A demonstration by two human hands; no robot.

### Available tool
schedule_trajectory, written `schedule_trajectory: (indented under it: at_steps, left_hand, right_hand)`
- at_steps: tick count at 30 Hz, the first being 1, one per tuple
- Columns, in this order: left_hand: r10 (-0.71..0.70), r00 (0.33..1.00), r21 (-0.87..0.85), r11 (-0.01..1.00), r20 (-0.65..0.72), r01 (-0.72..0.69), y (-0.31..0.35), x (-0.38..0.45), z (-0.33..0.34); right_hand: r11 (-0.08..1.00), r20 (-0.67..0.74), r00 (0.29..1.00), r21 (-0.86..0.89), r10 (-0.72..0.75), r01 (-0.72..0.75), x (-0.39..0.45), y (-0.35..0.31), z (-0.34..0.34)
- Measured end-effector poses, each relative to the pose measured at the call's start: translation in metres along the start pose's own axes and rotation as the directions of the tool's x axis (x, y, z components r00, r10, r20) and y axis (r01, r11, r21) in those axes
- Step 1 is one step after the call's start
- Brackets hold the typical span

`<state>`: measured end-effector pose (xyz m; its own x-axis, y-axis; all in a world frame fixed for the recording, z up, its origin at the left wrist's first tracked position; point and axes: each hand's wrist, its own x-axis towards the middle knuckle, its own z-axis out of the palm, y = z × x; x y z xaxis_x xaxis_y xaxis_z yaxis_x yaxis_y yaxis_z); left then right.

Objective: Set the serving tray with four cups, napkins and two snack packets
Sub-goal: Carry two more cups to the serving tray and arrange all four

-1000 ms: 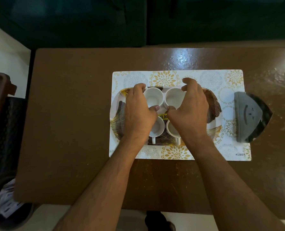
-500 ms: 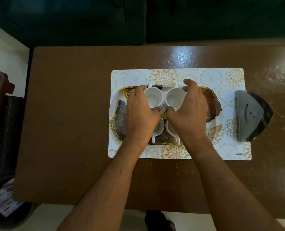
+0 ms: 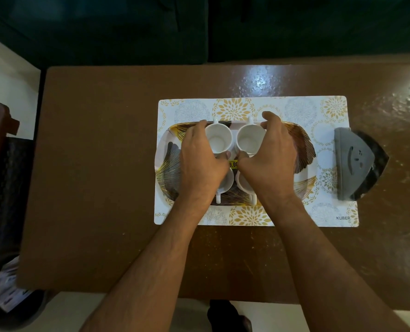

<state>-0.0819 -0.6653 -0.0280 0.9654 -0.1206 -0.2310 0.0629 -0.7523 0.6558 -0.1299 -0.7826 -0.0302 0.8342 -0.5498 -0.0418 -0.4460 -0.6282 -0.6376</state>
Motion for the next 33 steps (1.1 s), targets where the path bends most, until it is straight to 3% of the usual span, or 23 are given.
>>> schedule_trajectory:
  at_steps: [7,17,33]
  left_hand:
    - [-0.026,0.983,-0.152,0.988,-0.182,-0.002,-0.017,-0.043,-0.002]
    - [0.044,0.996,-0.096,0.994,-0.08,-0.051,-0.037,-0.088,0.012]
    - [0.075,0.993,-0.088,0.993,-0.095,-0.083,-0.037,-0.08,0.014]
  right_hand:
    - [0.999,-0.1,0.995,0.039,-0.028,0.032,-0.043,0.008,-0.007]
    - [0.998,-0.042,0.997,-0.008,-0.062,0.062,-0.085,0.031,0.001]
    - [0.998,-0.094,0.994,-0.004,-0.06,0.06,-0.08,0.032,0.004]
